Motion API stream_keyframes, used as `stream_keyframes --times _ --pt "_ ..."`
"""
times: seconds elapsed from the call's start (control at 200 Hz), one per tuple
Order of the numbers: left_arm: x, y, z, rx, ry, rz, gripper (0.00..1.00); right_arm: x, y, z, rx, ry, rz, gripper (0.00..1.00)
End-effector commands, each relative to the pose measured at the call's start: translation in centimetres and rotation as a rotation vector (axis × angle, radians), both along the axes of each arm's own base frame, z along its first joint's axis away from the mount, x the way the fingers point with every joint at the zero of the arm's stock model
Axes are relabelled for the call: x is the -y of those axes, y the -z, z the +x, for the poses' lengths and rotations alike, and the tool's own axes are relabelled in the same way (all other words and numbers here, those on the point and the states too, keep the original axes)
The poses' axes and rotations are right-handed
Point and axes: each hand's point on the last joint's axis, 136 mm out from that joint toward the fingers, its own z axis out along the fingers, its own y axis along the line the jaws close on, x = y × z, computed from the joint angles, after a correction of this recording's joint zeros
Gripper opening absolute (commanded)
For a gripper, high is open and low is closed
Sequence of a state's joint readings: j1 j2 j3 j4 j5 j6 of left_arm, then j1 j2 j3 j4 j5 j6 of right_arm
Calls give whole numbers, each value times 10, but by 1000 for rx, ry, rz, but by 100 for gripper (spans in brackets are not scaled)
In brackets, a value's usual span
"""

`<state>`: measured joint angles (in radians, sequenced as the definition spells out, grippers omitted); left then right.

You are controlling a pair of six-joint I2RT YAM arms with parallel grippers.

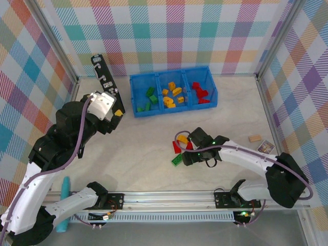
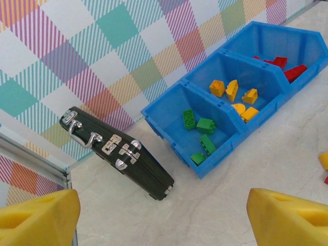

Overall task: Sort the legos into containers by color
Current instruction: Pick up the lego from the bottom-center of the table, then place the lego in the container.

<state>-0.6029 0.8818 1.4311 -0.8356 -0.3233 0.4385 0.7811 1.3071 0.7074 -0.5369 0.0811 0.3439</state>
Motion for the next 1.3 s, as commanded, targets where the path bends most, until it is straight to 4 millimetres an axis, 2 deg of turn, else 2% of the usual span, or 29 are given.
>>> stream_keyframes --times 0.0,0.14,0.25,0.595,0.745,0.885,1.005,1.16,1.295 --pt "5 -10 -2 23 23 -32 84 -11 6 -1 -32 -23 -1 85" --pt "5 -12 -1 30 21 -29 84 -13 21 -1 -71 -21 -28 84" --pt "6 -12 -1 28 22 -28 84 -16 25 2 -79 -26 -34 81" --pt "5 -9 0 31 18 -19 84 -17 26 0 -102 -43 -55 47" --pt "3 -10 0 36 13 -15 84 -10 18 -4 -111 -8 -70 38" --pt "0 -9 -2 45 5 -10 84 -2 -14 0 -40 30 -20 35" --pt "0 -8 -4 51 16 -3 85 6 -53 25 30 52 35 34" --pt "-3 -10 -7 61 11 5 85 -18 -124 83 219 -2 138 33" --pt "-5 -12 -8 67 6 9 85 -59 -185 142 412 -103 202 33"
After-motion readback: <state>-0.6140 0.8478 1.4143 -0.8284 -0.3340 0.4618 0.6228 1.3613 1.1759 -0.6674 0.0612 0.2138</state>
